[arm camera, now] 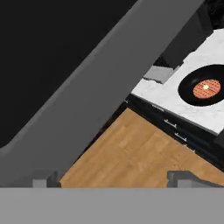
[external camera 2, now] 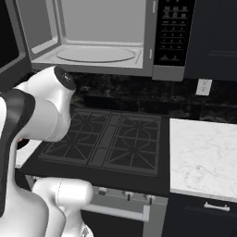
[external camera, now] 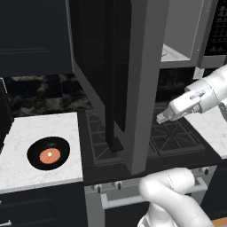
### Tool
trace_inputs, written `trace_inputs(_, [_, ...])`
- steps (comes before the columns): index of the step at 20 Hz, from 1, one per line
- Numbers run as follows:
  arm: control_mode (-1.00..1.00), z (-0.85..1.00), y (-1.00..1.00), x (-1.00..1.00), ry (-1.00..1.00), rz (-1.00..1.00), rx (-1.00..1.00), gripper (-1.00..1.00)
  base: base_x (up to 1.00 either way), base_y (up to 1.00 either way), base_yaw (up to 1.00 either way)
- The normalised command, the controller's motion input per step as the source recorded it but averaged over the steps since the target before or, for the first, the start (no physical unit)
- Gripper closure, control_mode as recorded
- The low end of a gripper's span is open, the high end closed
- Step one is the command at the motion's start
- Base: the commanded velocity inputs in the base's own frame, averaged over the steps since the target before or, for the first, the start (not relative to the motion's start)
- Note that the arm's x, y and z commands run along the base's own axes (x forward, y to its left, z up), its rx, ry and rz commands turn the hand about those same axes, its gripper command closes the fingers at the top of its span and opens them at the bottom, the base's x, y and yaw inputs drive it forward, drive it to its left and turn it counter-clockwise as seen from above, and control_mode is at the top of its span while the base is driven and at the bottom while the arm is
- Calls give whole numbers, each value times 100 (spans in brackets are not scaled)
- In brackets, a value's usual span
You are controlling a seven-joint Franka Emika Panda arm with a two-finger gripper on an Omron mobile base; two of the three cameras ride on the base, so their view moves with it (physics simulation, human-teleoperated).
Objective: Open the microwave, place the bowl with waffle inside the microwave, then close the microwave door and turn it on.
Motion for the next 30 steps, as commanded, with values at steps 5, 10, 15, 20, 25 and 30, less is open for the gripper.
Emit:
trace_inputs(5, [-100,-90,-12,85,18,-13,-33,-100,0,0,0])
trace_inputs(10, [-100,-93,1,74,17,0,-15,-100,0,0,0])
trace_inputs(15, [-100,-90,18,66,3,0,-1,-100,0,0,0])
trace_inputs(20, [-100,-60,40,56,0,-7,-8,-100,0,0,0])
trace_inputs(25, [-100,-24,13,51,5,-6,-15,-100,0,0,0])
trace_inputs(30, [-100,-20,0,65,10,-7,-10,-100,0,0,0])
